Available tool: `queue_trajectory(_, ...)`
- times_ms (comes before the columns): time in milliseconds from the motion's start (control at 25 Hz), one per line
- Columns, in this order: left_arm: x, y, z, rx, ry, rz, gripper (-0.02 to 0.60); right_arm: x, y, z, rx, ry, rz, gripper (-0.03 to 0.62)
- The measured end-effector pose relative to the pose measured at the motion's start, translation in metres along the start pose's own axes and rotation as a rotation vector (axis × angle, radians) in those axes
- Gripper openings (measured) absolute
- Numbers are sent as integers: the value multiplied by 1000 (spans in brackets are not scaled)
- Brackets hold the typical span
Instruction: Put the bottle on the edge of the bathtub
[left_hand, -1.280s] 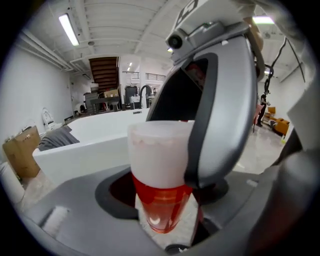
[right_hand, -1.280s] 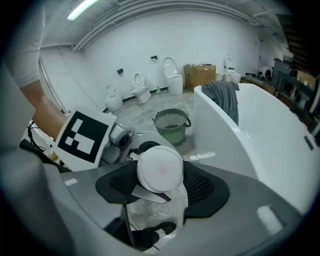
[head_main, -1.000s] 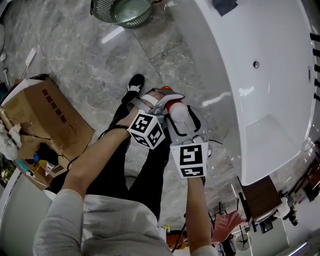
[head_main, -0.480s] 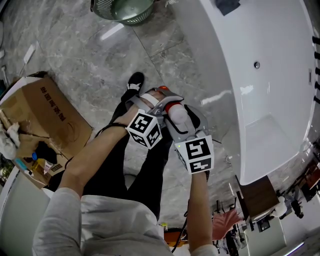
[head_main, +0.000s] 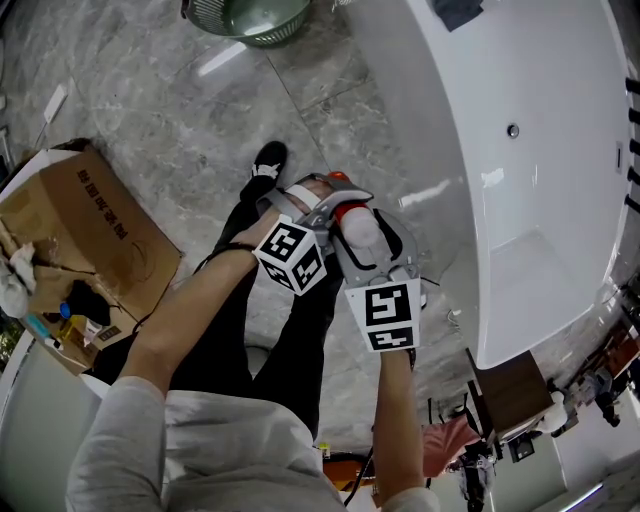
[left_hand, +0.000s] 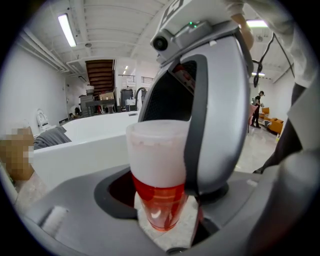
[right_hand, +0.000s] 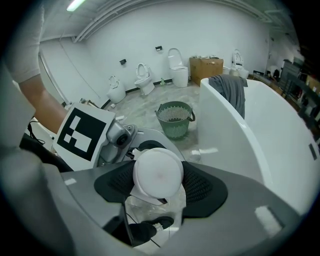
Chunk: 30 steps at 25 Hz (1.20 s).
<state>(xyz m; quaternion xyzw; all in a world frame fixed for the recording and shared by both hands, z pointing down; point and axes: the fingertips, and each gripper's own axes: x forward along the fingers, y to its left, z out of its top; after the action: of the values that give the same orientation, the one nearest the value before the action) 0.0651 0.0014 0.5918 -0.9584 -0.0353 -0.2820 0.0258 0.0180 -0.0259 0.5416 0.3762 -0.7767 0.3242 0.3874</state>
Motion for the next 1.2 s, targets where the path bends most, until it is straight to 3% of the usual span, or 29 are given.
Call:
queue_trajectory(360, -1, -6, -17, -55, 27, -33, 341, 2, -18, -22, -1, 51, -70, 279)
queue_trajectory(760, -25, 23, -26, -147, 22, 71, 339, 11, -76, -59, 140, 86, -165, 279)
queue_trajectory(1200, -64, 51, -9, -349, -68, 240, 339, 54, -132, -88, 300, 127, -249, 279)
